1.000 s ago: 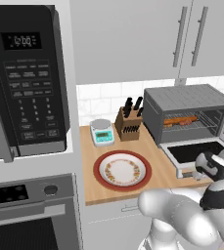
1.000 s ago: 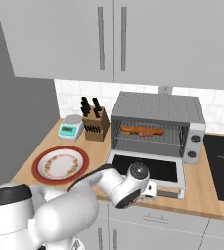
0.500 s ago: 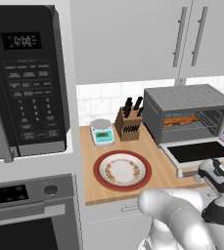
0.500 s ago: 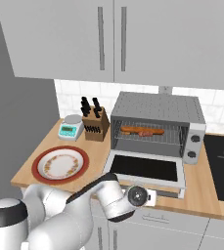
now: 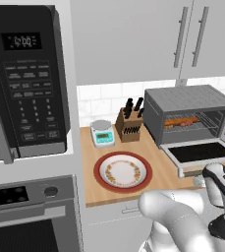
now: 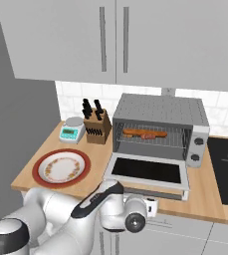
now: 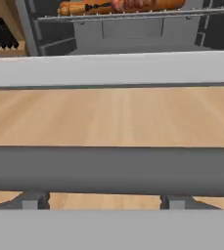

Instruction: Pick up the kebab skewer and baguette bread, and place them inside the toaster oven. Close the toaster oven door and start by setting the timer.

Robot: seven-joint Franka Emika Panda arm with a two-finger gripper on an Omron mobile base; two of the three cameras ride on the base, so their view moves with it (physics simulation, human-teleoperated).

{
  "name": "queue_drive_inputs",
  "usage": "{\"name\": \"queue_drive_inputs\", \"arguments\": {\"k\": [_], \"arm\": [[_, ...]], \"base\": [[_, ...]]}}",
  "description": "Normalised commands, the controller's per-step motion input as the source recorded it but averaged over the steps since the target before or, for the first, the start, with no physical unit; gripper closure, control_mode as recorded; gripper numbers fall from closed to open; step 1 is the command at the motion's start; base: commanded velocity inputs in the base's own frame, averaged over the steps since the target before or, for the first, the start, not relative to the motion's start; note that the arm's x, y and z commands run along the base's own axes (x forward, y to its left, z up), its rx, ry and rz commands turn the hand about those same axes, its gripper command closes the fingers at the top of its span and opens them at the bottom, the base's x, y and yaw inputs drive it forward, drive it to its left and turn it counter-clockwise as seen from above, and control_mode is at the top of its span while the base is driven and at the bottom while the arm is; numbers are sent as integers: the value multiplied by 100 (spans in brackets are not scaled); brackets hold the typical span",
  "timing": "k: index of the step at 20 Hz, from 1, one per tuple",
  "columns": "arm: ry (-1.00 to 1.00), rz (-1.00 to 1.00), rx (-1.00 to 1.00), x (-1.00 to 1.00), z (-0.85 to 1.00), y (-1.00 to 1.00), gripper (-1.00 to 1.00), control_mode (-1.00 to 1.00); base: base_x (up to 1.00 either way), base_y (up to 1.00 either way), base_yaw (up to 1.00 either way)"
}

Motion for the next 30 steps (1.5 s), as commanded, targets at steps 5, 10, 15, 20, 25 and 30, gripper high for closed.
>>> {"name": "queue_drive_inputs", "arguments": {"k": [5, 10, 15, 20, 25, 30], "arm": [[-9, 0, 0, 99, 84, 75, -100, -100], [0, 0, 0, 77, 98, 57, -100, -100], [14, 5, 0, 43, 100, 12, -100, -100], [33, 3, -6, 26, 61, 0, -100, -100], [29, 6, -5, 66, 13, 2, -100, -100], [18, 6, 0, 74, -4, 9, -100, -100]], "base": [[0, 0, 0], [0, 0, 0], [0, 0, 0], [0, 0, 0], [0, 0, 0], [0, 0, 0]]}}
